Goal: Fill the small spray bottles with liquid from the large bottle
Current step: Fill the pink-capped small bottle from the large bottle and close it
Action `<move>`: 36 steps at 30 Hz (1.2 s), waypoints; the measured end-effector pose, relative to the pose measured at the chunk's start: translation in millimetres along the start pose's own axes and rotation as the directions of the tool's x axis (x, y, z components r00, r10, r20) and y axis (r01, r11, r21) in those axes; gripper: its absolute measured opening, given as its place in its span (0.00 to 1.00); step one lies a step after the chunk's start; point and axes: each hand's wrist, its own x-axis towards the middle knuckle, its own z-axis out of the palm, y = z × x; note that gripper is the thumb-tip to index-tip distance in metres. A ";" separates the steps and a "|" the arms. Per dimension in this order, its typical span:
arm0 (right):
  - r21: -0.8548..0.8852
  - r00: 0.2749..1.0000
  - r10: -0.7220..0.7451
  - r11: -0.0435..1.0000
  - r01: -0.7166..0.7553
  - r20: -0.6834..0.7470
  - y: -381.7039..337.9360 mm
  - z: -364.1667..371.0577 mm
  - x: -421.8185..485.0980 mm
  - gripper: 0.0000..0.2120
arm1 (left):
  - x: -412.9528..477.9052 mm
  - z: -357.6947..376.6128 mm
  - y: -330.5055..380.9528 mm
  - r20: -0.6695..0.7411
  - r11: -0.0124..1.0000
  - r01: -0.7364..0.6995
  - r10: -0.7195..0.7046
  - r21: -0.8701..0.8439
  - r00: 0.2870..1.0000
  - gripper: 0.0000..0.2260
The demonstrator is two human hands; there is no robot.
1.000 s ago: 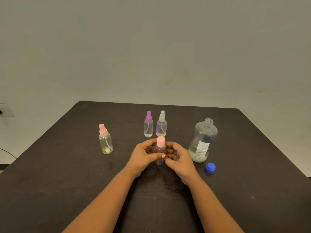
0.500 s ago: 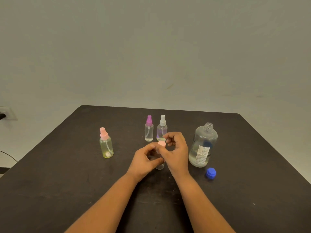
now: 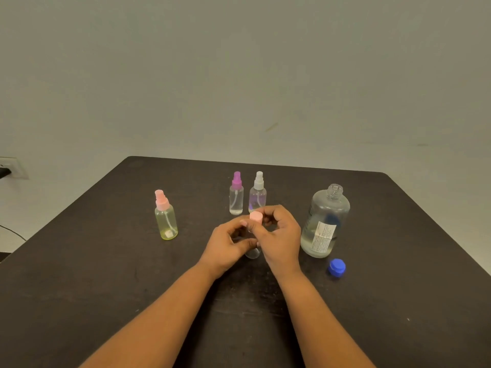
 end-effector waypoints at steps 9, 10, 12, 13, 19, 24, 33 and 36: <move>0.111 0.947 0.038 0.991 -0.077 0.319 2.2 -15.8 2.1 0.20 | -0.1 -0.3 -1.8 0.038 1.000 0.005 -0.005 -0.011 0.999 0.20; 0.114 0.942 0.042 0.990 -0.084 0.333 3.1 -16.1 1.7 0.22 | -0.2 -0.2 -1.9 0.043 1.000 0.001 0.000 -0.020 0.999 0.20; 0.123 0.949 0.060 0.987 -0.102 0.309 3.0 -14.8 0.9 0.29 | -0.6 -0.3 -1.7 0.052 0.999 -0.004 0.006 -0.044 0.999 0.19; 0.134 0.958 0.071 0.985 -0.112 0.276 2.8 -13.4 1.0 0.30 | -0.7 -0.3 -1.0 0.055 0.999 -0.007 0.010 -0.049 0.998 0.19; 0.197 0.989 0.115 0.972 -0.131 0.091 -0.8 -7.2 -0.7 0.22 | -1.9 0.4 2.2 0.043 0.999 -0.016 0.018 -0.048 0.999 0.19; 0.169 0.995 0.095 0.980 -0.100 0.041 0.7 -4.1 -3.4 0.17 | -1.4 1.7 -0.3 0.032 0.999 0.008 -0.006 -0.047 0.999 0.17; 0.169 0.996 -0.014 0.986 0.000 0.083 -2.1 -8.0 -8.3 0.15 | -0.7 2.6 -1.2 0.056 0.998 -0.001 0.005 -0.065 0.998 0.17; 0.112 0.998 -0.013 0.994 0.006 0.057 -3.2 -3.4 -8.7 0.18 | -0.8 2.4 -1.5 0.033 0.997 -0.002 0.004 -0.078 0.999 0.12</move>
